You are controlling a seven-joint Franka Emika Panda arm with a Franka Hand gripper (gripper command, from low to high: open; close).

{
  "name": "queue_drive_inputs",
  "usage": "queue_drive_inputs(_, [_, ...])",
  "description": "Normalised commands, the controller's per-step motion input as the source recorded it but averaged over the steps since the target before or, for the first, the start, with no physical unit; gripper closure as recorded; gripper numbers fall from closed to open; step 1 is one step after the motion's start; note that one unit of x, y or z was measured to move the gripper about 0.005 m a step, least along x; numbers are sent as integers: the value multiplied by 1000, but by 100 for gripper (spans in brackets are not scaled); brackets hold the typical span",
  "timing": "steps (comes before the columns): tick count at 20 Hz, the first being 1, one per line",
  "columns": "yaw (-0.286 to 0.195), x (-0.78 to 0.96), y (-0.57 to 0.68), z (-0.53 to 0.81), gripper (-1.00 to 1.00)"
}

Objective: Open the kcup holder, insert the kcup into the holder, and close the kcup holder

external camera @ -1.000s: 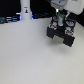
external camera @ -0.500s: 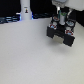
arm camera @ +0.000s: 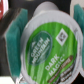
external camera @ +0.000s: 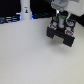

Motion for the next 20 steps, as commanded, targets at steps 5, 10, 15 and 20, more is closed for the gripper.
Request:
queue_drive_inputs(5, [6,-4,31,-198,100])
queue_drive_inputs(10, [-2,24,22,-240,100])
queue_drive_inputs(15, [-1,13,47,-220,100])
queue_drive_inputs(20, [-2,14,91,78,100])
